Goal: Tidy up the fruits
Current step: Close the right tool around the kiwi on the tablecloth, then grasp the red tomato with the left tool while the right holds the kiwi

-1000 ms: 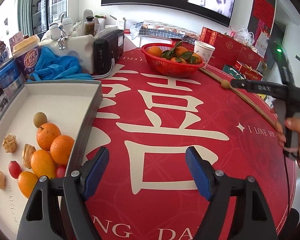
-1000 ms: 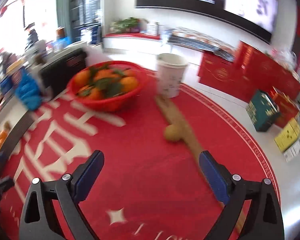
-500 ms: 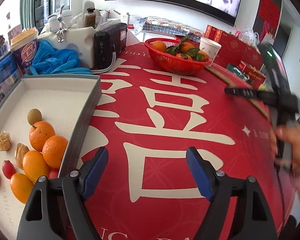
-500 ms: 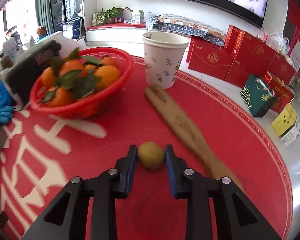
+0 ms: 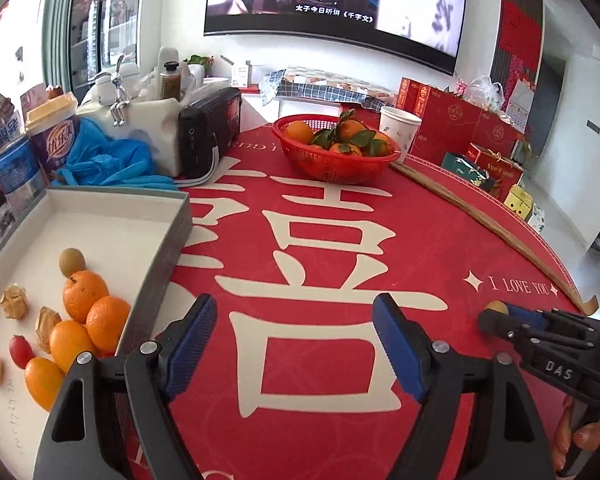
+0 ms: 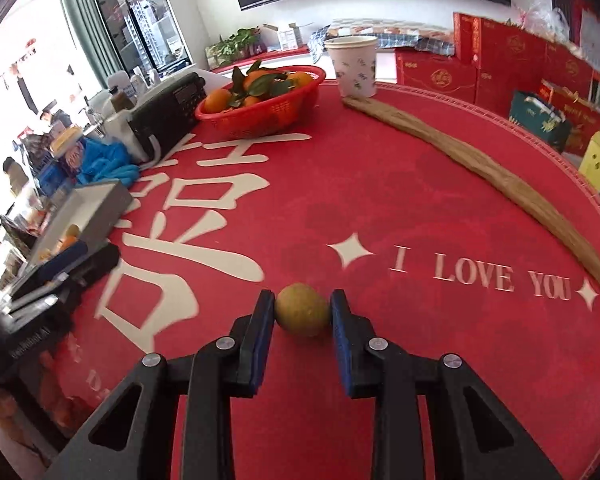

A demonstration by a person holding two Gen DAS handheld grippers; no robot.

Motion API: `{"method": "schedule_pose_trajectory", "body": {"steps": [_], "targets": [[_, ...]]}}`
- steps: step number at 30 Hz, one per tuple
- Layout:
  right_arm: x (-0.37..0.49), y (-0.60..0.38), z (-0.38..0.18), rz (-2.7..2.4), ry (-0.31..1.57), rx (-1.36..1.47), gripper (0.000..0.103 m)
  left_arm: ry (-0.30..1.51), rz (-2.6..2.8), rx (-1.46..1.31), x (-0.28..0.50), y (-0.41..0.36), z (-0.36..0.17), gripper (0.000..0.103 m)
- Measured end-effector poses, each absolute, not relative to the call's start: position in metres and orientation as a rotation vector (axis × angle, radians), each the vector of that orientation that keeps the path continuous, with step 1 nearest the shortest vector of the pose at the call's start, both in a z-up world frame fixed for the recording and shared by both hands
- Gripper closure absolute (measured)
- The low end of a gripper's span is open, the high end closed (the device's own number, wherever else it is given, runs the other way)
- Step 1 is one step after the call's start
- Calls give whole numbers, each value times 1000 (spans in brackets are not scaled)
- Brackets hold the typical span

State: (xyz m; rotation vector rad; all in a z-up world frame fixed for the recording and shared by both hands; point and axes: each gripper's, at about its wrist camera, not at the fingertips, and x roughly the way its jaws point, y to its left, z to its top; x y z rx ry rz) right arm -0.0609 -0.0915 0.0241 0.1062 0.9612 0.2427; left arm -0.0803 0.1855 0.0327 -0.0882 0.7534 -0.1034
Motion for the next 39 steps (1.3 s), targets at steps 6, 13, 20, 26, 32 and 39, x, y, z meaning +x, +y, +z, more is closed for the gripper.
{"method": "schedule_pose_trajectory", "body": {"steps": [6,13,20,26,32,39], "targets": [[-61,-96,24,233,960,103,73,793,-119,-12,-116,190,42,20],[-62,-98,24,240,962,111,73,907,-147,142,-172,172,14,20],[-63,-95,25,232,957,96,73,889,-129,61,-173,163,9,49],[-64,-102,25,214,956,105,73,837,-103,104,-179,148,9,77],[-63,-108,25,190,952,120,73,871,-102,70,-147,153,11,77],[-53,-105,24,135,945,80,73,926,-103,33,-95,155,13,75]]}}
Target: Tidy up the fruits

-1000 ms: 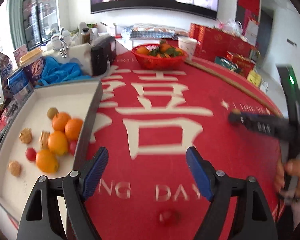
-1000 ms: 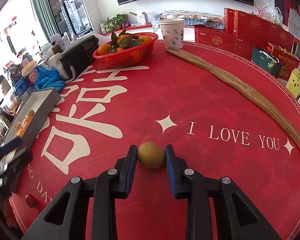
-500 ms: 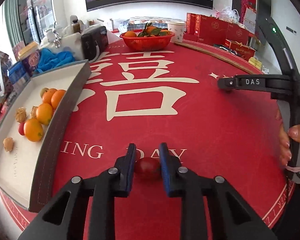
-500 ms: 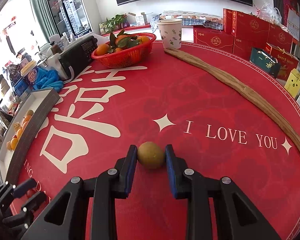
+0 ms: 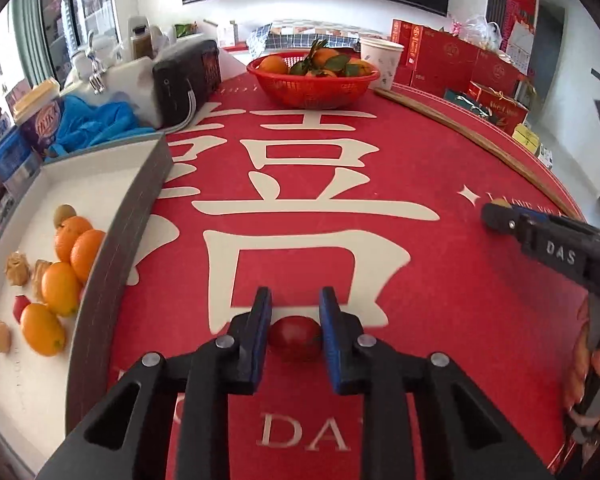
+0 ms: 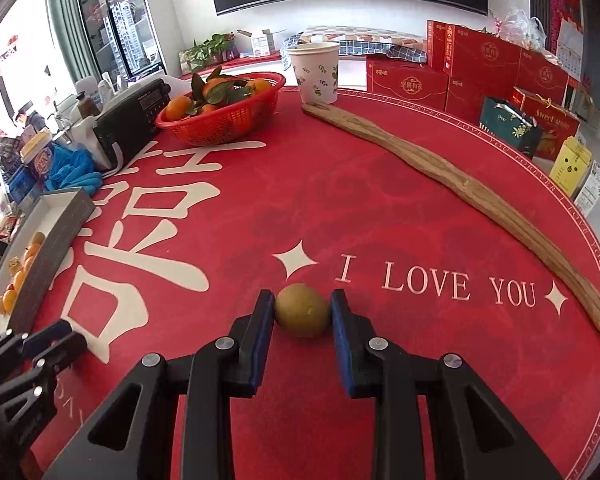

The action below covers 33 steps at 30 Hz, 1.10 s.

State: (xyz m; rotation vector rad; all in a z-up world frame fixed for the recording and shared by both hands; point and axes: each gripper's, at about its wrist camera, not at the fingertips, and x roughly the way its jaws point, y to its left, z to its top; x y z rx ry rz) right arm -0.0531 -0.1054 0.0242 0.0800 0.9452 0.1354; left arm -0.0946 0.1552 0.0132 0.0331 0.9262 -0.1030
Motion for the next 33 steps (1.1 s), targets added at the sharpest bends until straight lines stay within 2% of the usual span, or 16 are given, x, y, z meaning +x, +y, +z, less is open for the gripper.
{"method": "schedule_pose_trajectory", "body": {"steps": [2,4,6,7,8,15,18,19,20,24,27,33], "targets": [[-50,-103,24,127,945,61,73,921,-111,32,-91,156,12,66],[-50,-99,23,117,945,37,73,917,-120,6,-93,158,11,39],[-49,-95,23,122,944,15,62,913,-129,-13,-97,162,10,29],[-49,-94,23,126,947,8,43,912,-136,-18,-98,164,10,29],[-48,-93,21,113,954,0,32,910,-146,-24,-99,165,10,29],[-46,-92,20,111,961,-11,29,928,-124,15,-89,160,9,28],[-44,-84,18,121,978,-58,17,964,-154,0,-76,151,11,28],[-44,-83,17,125,985,-61,8,968,-169,-3,-73,149,12,28],[-42,-83,15,130,1000,-59,0,964,-172,0,-70,146,12,29],[-41,-84,14,134,1012,-60,0,921,-156,65,-70,140,9,48],[-41,-84,14,135,1013,-59,0,905,-188,53,-69,141,10,78],[-42,-85,14,153,1014,-68,0,901,-204,43,-68,142,10,78]]}}
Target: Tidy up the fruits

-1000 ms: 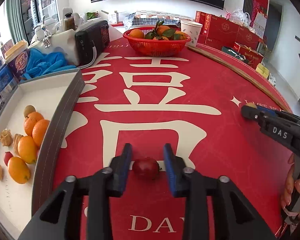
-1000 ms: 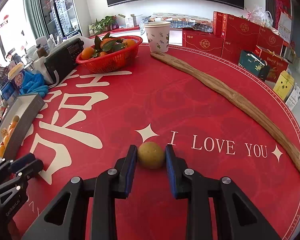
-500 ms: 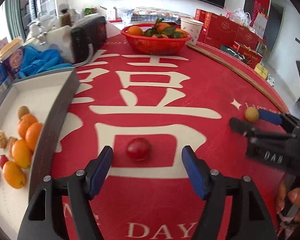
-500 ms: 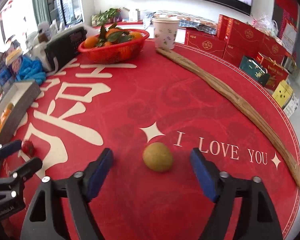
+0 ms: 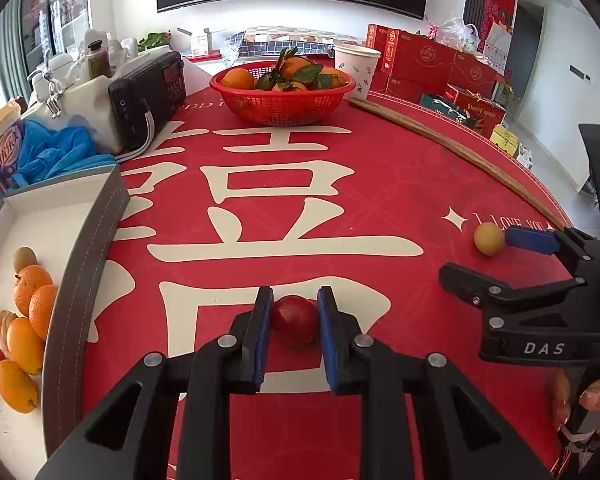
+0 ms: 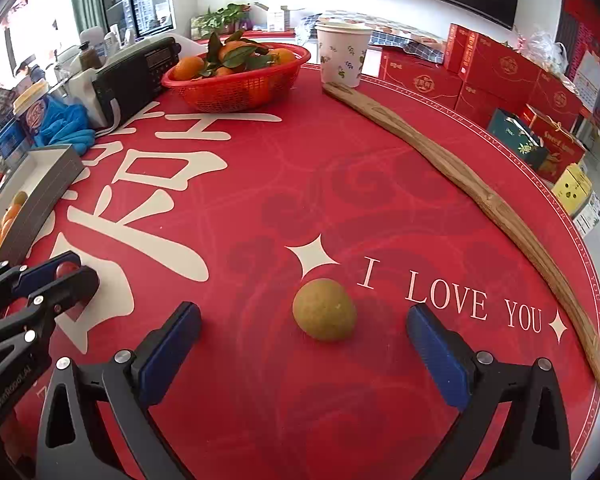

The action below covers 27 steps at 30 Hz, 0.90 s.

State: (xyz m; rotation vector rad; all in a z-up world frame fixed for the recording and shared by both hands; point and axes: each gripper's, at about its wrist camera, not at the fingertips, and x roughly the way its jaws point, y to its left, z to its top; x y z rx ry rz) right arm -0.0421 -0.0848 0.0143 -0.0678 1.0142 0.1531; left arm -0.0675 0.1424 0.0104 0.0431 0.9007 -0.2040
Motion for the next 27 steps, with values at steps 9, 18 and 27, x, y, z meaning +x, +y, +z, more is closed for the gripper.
{"method": "schedule_pose_trajectory", "body": {"steps": [9,18,27], "targets": [[-45,-98,14,165,1012,-62,0,899,-176,77,-67,136,9,77],[-40,-101,16,166,998,-21,3,900,-168,85,-67,135,9,73],[-45,-85,22,167,955,-64,74,901,-152,70,-66,137,8,71]]}}
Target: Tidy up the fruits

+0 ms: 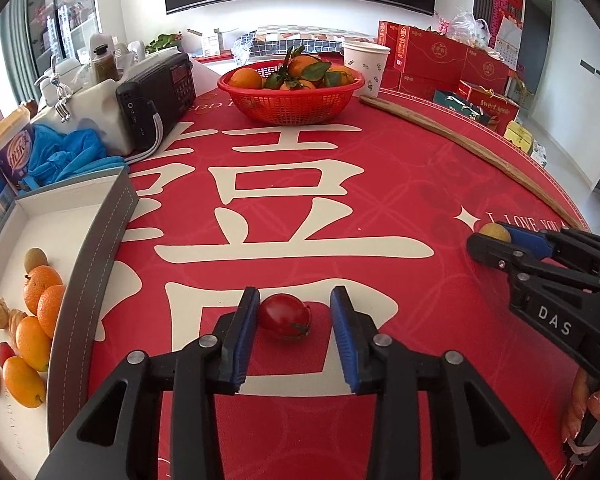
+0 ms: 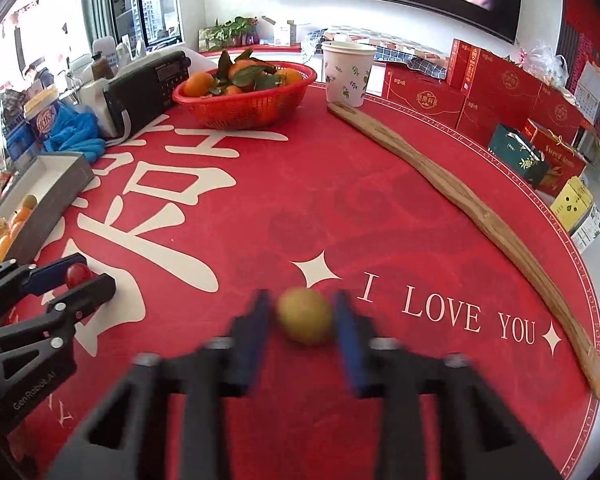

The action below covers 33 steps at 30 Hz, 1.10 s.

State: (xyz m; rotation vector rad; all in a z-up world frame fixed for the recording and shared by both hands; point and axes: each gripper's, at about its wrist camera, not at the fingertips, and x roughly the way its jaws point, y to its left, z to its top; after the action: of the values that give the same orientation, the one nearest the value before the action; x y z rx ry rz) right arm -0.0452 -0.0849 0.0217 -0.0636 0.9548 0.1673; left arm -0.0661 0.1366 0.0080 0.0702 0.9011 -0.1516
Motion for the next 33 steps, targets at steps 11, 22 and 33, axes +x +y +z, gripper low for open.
{"method": "schedule_pose_trajectory", "body": {"steps": [11,22,33], "targets": [[-44,-67,22,196,948,-22,74,918,-115,54,-76,159,9,79],[-42,-42,21,233,944,-56,74,898,-96,80,-80,162,9,78],[-49,-40,21,223,941,-114,74,898,-95,80,-80,161,9,78]]}}
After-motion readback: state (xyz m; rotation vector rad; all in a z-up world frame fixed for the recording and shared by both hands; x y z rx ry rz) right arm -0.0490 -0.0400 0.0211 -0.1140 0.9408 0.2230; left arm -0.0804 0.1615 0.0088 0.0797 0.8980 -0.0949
